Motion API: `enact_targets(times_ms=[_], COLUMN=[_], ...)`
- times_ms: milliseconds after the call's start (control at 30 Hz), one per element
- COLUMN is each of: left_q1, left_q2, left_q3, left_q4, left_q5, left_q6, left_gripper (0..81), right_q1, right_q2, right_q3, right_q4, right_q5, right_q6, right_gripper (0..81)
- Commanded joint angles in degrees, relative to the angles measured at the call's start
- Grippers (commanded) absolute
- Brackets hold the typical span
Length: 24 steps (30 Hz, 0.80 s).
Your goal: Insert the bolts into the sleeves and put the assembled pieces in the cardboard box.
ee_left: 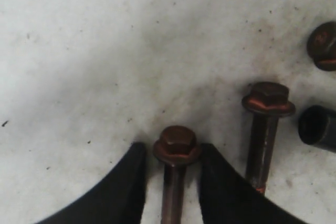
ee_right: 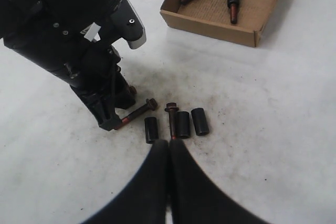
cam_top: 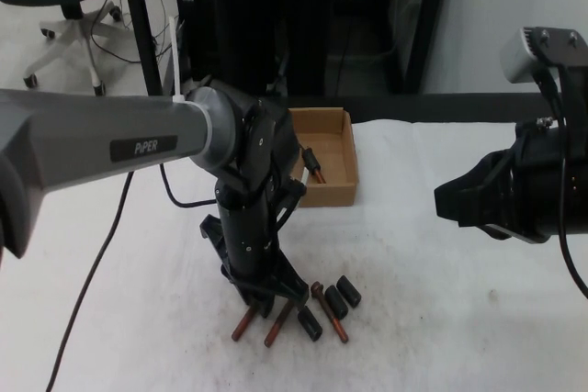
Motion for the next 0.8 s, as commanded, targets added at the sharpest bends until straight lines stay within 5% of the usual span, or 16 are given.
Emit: enact_targets(times_ms=[0, 467, 600, 767], left_q1=[0.1, 0.1, 0.1, 0.1], left_q2=[-0.05, 3.04, 5.09, 4.39], left_q3=[0.35, 0.35, 0.35, 0.35], left_q4=[1.32, 2.79, 4.0, 1.43], left_q5=[-0.99, -0.28, 1.63, 2.57], left_q6=[0.36, 0.36, 1.32, 1.29], left_gripper=[23.8, 18.8, 0.1, 0.1], right_q1=[-0.08, -0.08, -0.08, -0.08], right_q2=[-0.13, -0.13, -0.13, -0.13], right_q3=[-0.24, -0.24, -0.24, -0.24], right_q4=[-0.19, -0.19, -0.19, -0.19], right_q5=[-0.56, -0.56, -0.55, -0.55], right_q6=[0.1, 0.1, -0.12, -0.17], right_gripper=[0.4, 0.4, 0.4, 0.4])
